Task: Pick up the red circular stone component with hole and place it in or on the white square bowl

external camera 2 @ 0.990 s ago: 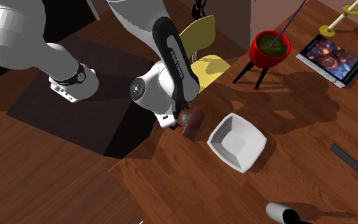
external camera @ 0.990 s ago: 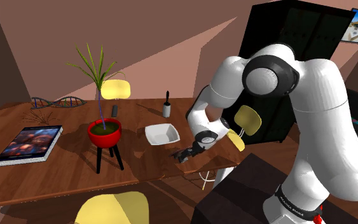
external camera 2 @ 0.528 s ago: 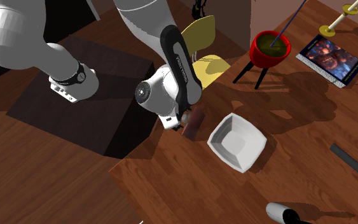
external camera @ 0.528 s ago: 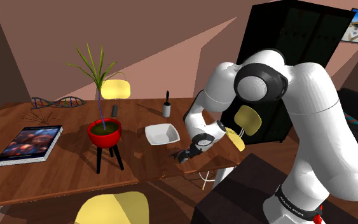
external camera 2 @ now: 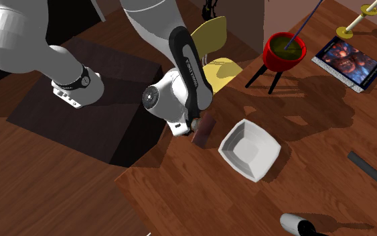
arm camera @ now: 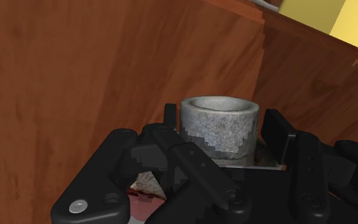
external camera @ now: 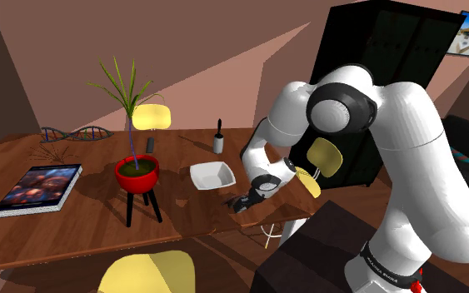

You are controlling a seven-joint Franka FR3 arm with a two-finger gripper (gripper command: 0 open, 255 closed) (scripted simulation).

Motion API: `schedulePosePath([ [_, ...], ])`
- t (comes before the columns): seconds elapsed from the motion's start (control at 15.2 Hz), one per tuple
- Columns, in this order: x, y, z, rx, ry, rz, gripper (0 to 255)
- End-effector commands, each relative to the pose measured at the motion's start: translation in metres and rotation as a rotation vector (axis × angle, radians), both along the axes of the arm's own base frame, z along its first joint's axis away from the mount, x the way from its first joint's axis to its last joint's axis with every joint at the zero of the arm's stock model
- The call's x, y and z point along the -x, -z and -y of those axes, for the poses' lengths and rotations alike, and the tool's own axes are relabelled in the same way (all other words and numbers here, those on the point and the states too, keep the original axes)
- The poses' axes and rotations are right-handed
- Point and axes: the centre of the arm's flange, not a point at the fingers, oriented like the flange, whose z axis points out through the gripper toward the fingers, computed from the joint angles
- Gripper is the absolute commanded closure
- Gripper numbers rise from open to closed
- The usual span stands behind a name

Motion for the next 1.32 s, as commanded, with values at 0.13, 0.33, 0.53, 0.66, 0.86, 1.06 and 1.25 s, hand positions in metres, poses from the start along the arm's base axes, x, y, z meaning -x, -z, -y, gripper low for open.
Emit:
schedulePosePath([
  [0.13, 0.000, 0.000, 0.000, 0.000, 0.001, 0.000, 255],
  [0.33, 0.000, 0.000, 0.000, 0.000, 0.001, 0.000, 255],
  [0.53, 0.000, -0.016, 0.000, 0.000, 0.001, 0.000, 255],
  [0.66, 0.000, -0.026, 0.000, 0.000, 0.001, 0.000, 255],
  [0.86, 0.000, -0.042, 0.000, 0.000, 0.001, 0.000, 255],
  [1.06, 0.000, -0.058, 0.000, 0.000, 0.001, 0.000, 255],
  [1.25, 0.000, -0.074, 0.000, 0.000, 0.001, 0.000, 255],
])
